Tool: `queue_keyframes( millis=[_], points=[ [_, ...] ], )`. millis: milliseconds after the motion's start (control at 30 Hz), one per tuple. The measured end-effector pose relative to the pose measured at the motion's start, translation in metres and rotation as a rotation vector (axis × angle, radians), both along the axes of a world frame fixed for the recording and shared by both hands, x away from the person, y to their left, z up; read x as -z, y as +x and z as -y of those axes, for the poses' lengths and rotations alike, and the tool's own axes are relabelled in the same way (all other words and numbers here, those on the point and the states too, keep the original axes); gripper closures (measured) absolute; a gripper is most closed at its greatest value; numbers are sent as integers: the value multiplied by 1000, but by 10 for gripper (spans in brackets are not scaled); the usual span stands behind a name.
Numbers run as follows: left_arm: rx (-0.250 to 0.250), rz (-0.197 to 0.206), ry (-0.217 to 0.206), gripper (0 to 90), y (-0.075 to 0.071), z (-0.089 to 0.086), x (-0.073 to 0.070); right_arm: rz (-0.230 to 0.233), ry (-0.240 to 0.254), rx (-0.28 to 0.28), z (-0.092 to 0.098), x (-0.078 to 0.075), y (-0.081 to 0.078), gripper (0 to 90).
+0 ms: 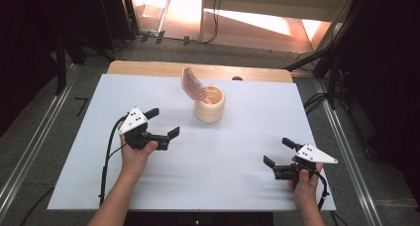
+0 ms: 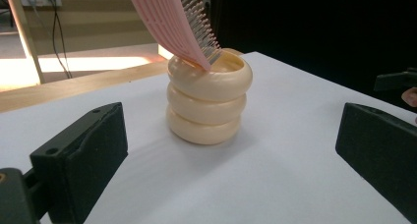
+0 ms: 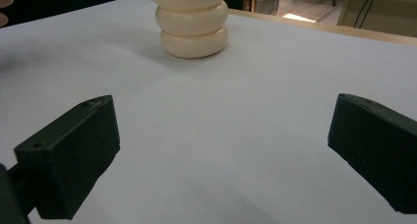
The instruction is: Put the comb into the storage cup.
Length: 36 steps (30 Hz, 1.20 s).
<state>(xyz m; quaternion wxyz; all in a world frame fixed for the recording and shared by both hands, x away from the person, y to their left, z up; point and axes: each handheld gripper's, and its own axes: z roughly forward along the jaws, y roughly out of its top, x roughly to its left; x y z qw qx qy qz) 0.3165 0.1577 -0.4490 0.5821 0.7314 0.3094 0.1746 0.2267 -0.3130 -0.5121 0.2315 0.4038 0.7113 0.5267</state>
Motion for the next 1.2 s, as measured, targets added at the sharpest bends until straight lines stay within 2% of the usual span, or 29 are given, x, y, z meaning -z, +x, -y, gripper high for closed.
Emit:
queue_keyframes(
  millis=[233, 1200],
  points=[
    [-11, 15, 22, 0, -9, -8, 4, 3, -1, 3, 0, 0, 0, 0],
    [-74, 23, 28, 0, -37, -56, 17, 6, -1, 21, 0, 1, 0, 0]
  ],
)
